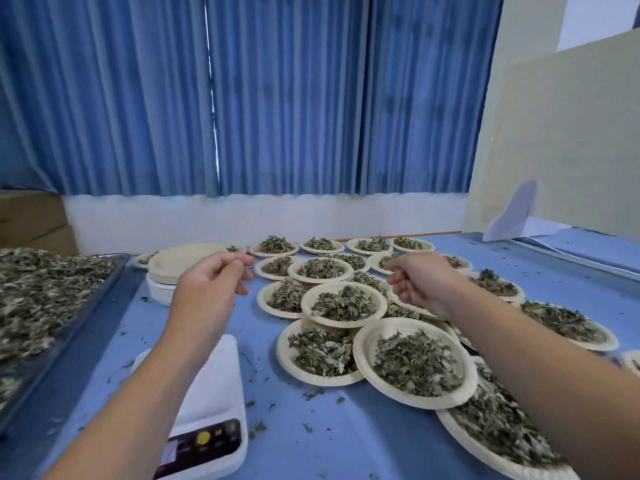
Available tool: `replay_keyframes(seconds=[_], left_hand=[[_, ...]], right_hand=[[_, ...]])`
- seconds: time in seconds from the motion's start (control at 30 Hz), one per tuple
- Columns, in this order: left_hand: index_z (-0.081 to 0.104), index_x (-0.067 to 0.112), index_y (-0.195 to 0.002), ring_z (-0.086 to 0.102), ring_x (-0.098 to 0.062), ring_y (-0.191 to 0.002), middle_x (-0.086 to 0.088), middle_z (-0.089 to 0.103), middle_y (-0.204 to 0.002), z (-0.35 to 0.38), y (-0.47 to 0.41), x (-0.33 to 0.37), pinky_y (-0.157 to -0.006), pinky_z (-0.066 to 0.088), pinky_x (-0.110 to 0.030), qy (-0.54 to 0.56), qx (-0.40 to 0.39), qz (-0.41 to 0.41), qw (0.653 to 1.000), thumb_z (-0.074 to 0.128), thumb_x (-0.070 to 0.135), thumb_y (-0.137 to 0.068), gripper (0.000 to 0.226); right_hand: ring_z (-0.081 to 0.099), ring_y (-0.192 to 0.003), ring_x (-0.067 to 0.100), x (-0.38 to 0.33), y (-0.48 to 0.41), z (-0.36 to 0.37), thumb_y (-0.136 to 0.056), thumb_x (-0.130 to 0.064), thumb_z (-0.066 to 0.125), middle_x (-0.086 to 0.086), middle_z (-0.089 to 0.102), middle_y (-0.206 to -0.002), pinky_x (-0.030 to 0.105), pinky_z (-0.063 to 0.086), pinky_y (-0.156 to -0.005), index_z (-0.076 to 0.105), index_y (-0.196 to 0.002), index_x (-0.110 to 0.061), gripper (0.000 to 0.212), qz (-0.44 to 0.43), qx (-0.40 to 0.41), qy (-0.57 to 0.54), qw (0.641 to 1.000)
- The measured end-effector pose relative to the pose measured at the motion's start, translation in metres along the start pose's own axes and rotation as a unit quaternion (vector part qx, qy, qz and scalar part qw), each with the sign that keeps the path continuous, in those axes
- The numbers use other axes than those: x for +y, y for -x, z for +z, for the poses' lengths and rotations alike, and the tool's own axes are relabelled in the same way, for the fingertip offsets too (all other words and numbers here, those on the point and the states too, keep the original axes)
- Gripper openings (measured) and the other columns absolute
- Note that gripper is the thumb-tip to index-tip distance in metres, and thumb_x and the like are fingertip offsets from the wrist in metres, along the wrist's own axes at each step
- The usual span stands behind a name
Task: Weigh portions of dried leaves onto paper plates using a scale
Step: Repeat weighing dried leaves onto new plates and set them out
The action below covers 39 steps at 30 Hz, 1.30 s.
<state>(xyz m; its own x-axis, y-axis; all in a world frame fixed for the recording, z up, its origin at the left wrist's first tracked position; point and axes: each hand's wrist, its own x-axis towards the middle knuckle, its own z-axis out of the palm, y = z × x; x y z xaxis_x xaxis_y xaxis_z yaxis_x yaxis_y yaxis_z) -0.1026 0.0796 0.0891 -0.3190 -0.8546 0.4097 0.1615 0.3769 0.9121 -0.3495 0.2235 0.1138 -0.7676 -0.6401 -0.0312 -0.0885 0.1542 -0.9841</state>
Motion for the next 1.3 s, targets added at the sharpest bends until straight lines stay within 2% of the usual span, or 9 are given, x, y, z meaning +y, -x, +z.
replay_keyframes(seconds=[0.27,0.43,0.63,0.77,0.87,0.93,1.07,1.2,1.3], left_hand=[[0.070,0.025,-0.082,0.051,0.000,-0.049,0.009,0.065,-0.067,-0.118,0.016,-0.039,-0.045,0.041,-0.017,-0.113,0.108,-0.027,0.987,0.055,0.011,-0.095,0.024],[0.067,0.030,-0.085,0.061,-0.006,-0.082,0.011,0.067,-0.086,-0.125,0.031,-0.071,-0.068,0.043,-0.025,-0.174,0.098,-0.071,0.977,0.059,0.014,-0.093,0.019],[0.061,0.029,-0.098,0.055,0.003,-0.084,0.012,0.060,-0.098,-0.132,0.023,-0.085,-0.065,0.040,-0.013,-0.197,0.100,-0.107,0.969,0.050,0.015,-0.096,0.018],[0.060,0.033,-0.092,0.056,0.001,-0.077,0.014,0.061,-0.091,-0.129,0.020,-0.091,-0.057,0.037,-0.015,-0.172,0.107,-0.147,0.968,0.050,0.017,-0.095,0.019],[0.062,0.032,-0.090,0.057,0.002,-0.071,0.014,0.063,-0.088,-0.131,0.015,-0.092,-0.057,0.037,-0.017,-0.144,0.125,-0.168,0.967,0.052,0.017,-0.092,0.018],[0.065,0.031,-0.089,0.057,-0.002,-0.067,0.012,0.065,-0.084,-0.133,0.013,-0.092,-0.057,0.037,-0.021,-0.117,0.140,-0.177,0.967,0.053,0.018,-0.091,0.017],[0.065,0.030,-0.087,0.050,-0.007,-0.057,0.008,0.063,-0.074,-0.132,0.012,-0.091,-0.054,0.035,-0.025,-0.090,0.138,-0.187,0.968,0.053,0.017,-0.090,0.018],[0.064,0.030,-0.087,0.057,-0.008,-0.068,0.009,0.068,-0.086,-0.131,0.012,-0.090,-0.061,0.040,-0.025,-0.086,0.132,-0.187,0.970,0.052,0.017,-0.090,0.018],[0.064,0.031,-0.086,0.060,-0.007,-0.076,0.011,0.068,-0.089,-0.130,0.012,-0.090,-0.062,0.041,-0.022,-0.078,0.133,-0.190,0.970,0.052,0.018,-0.091,0.018]], right_hand=[[0.041,-0.040,0.012,-0.006,0.018,0.121,-0.095,-0.010,0.048,0.000,0.046,-0.050,0.020,0.029,-0.034,0.059,-0.085,-0.004,0.016,0.005,-0.136,-0.064,0.989],[0.040,-0.041,0.015,0.007,0.012,0.186,-0.088,-0.008,0.058,0.005,0.050,-0.056,0.019,0.030,-0.036,0.060,-0.081,-0.004,0.009,0.004,-0.156,0.002,0.988],[0.048,-0.037,0.010,0.002,-0.007,0.252,-0.090,-0.012,0.060,0.006,0.056,-0.062,0.016,0.034,-0.036,0.060,-0.077,-0.009,0.014,-0.077,-0.170,0.119,0.975],[0.058,-0.059,0.014,-0.012,-0.036,0.287,-0.090,-0.017,0.059,0.004,0.065,-0.081,0.021,0.044,-0.050,0.068,-0.093,-0.013,0.010,-0.229,-0.122,0.295,0.920],[0.058,-0.107,0.023,-0.023,-0.058,0.310,-0.094,-0.024,0.059,0.005,0.057,-0.128,0.028,0.045,-0.090,0.063,-0.124,-0.013,0.033,-0.302,-0.137,0.406,0.852],[0.046,-0.127,0.025,-0.028,-0.067,0.324,-0.098,-0.027,0.053,0.006,0.047,-0.141,0.031,0.037,-0.103,0.054,-0.135,-0.014,0.040,-0.319,-0.163,0.475,0.804],[0.050,-0.083,0.026,-0.028,-0.075,0.343,-0.098,-0.017,0.042,0.007,0.054,-0.100,0.028,0.040,-0.062,0.061,-0.103,-0.010,0.020,-0.302,-0.195,0.531,0.767],[0.054,-0.105,0.028,-0.030,-0.084,0.348,-0.094,-0.009,0.045,0.008,0.063,-0.110,0.034,0.046,-0.087,0.068,-0.107,-0.007,0.026,-0.313,-0.176,0.526,0.771],[0.054,-0.107,0.020,-0.034,-0.087,0.346,-0.094,-0.010,0.051,0.002,0.064,-0.115,0.028,0.042,-0.087,0.070,-0.111,-0.011,0.026,-0.317,-0.181,0.509,0.780]])
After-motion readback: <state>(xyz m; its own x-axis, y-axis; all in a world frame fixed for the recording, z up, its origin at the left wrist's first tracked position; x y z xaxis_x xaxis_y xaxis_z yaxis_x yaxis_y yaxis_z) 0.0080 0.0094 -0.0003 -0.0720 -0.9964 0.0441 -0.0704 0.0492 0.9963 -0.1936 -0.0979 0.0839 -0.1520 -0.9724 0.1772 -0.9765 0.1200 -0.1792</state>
